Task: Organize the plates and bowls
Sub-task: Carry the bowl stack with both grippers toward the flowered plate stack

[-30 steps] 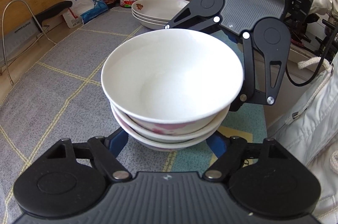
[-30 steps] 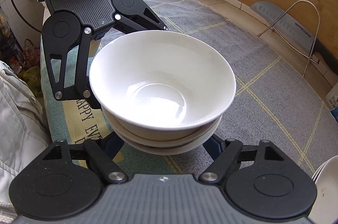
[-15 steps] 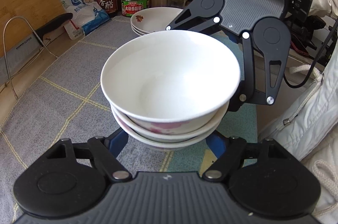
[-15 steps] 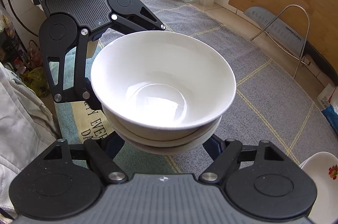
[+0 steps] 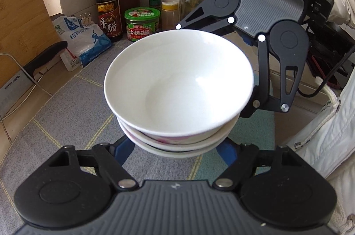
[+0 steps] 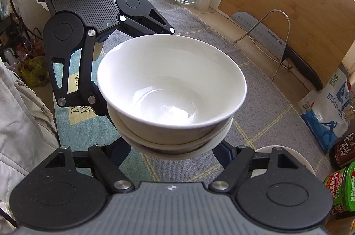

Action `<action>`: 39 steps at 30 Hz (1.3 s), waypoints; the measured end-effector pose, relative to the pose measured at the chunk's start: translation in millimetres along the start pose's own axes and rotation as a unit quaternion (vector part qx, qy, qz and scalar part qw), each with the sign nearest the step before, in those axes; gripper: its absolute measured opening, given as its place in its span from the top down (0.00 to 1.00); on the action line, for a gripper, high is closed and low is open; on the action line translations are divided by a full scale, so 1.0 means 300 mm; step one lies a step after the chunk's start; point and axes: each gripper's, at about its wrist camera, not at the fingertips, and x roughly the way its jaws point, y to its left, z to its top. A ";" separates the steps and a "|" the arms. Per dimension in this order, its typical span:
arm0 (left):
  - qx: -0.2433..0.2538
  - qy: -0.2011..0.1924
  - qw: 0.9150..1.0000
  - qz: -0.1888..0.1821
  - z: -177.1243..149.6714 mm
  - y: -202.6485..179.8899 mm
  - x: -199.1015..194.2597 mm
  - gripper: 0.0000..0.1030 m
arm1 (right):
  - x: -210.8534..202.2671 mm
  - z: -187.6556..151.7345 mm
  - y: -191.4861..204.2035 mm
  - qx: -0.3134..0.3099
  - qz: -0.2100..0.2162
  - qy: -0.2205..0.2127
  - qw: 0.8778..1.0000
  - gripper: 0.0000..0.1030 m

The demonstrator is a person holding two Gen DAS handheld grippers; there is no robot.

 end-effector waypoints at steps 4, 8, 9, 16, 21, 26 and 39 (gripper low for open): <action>0.014 -0.001 1.000 0.003 0.090 -0.014 0.059 0.22 | -0.049 -0.057 -0.060 0.000 -0.011 -0.001 1.000 0.19; 0.030 -0.005 1.000 0.004 0.174 -0.016 0.111 0.22 | -0.097 -0.114 -0.123 0.004 -0.026 -0.003 1.000 0.19; 0.034 -0.006 0.999 0.004 0.197 -0.016 0.128 0.22 | -0.106 -0.126 -0.138 0.005 -0.030 -0.003 1.000 0.19; 0.065 -0.008 0.998 0.000 0.300 -0.030 0.259 0.22 | -0.150 -0.221 -0.243 0.018 -0.060 -0.002 0.998 0.19; 0.077 -0.004 0.997 -0.002 0.338 -0.036 0.351 0.22 | -0.147 -0.288 -0.297 0.031 -0.072 0.006 0.997 0.19; 0.084 0.003 0.996 -0.002 0.354 -0.033 0.405 0.22 | -0.126 -0.323 -0.338 0.045 -0.073 0.008 0.996 0.19; 0.074 0.018 0.997 -0.014 0.369 -0.010 0.459 0.22 | -0.103 -0.345 -0.368 0.062 -0.060 0.011 0.996 0.19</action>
